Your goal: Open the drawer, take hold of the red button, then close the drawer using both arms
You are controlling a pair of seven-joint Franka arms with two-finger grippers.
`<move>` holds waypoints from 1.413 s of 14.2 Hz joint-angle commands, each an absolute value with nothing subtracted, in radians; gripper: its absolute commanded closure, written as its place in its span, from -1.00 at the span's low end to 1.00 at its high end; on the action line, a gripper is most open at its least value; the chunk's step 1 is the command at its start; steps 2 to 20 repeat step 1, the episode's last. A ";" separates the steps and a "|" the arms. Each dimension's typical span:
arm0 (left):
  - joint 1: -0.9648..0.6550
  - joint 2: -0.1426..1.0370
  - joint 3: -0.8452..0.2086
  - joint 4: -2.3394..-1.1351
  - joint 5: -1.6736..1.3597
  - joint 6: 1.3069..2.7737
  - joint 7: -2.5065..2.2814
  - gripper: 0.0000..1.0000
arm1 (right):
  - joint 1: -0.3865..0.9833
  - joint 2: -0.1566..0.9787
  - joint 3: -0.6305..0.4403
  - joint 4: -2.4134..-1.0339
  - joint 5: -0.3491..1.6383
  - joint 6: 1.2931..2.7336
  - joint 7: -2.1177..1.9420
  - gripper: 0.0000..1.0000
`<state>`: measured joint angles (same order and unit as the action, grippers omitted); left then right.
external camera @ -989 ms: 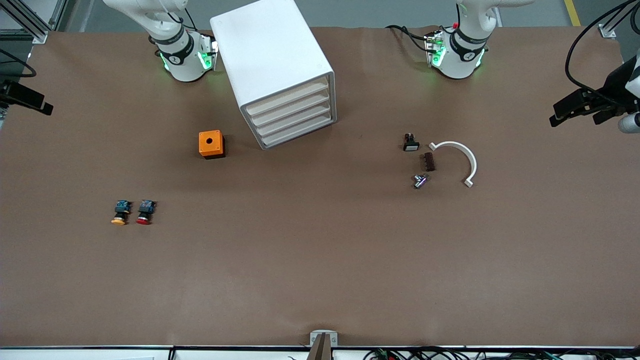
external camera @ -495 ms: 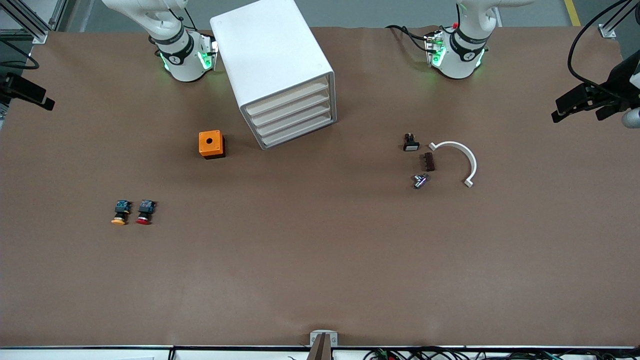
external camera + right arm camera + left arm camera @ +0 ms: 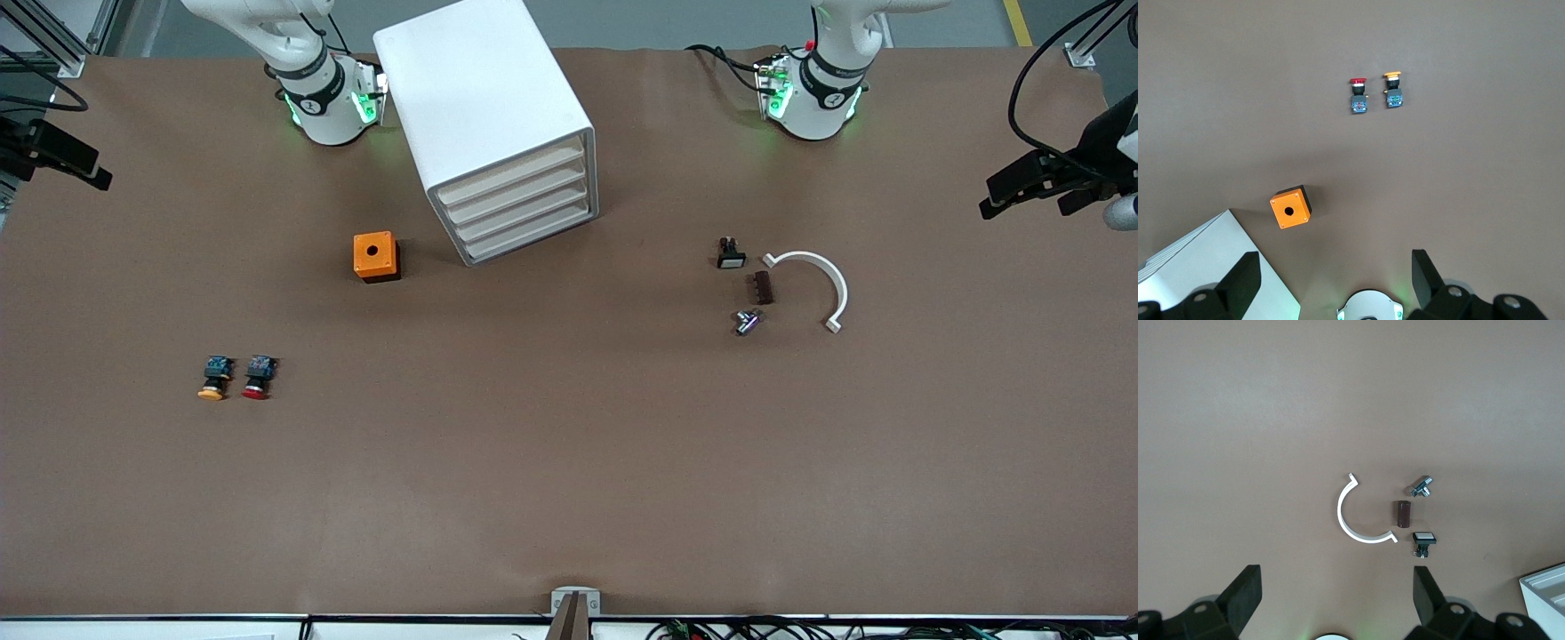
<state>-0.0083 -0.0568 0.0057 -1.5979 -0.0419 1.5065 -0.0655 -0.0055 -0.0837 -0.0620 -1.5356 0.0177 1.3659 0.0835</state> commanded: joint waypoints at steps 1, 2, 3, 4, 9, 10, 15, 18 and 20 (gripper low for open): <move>-0.012 -0.048 0.005 -1.575 -0.023 1.483 -0.051 -1.00 | -0.014 -0.112 -0.054 -1.563 0.021 1.390 0.075 -1.00; -0.012 -0.048 0.005 -1.575 -0.023 1.483 -0.051 -1.00 | -0.014 -0.112 -0.054 -1.563 0.021 1.390 0.075 -1.00; -0.012 -0.048 0.005 -1.575 -0.023 1.483 -0.051 -1.00 | -0.014 -0.112 -0.054 -1.563 0.021 1.390 0.075 -1.00; -0.012 -0.048 0.005 -1.575 -0.023 1.483 -0.051 -1.00 | -0.014 -0.112 -0.054 -1.563 0.021 1.390 0.075 -1.00; -0.012 -0.048 0.005 -1.575 -0.023 1.483 -0.051 -1.00 | -0.014 -0.112 -0.054 -1.563 0.021 1.390 0.075 -1.00; -0.012 -0.048 0.005 -1.575 -0.023 1.483 -0.051 -1.00 | -0.014 -0.112 -0.054 -1.563 0.021 1.390 0.075 -1.00; -0.012 -0.048 0.005 -1.575 -0.023 1.483 -0.051 -1.00 | -0.014 -0.112 -0.054 -1.563 0.021 1.390 0.075 -1.00; -0.012 -0.048 0.005 -1.575 -0.023 1.483 -0.051 -1.00 | -0.014 -0.112 -0.054 -1.563 0.021 1.390 0.075 -1.00; -0.012 -0.048 0.005 -1.575 -0.023 1.483 -0.051 -1.00 | -0.014 -0.112 -0.054 -1.563 0.021 1.390 0.075 -1.00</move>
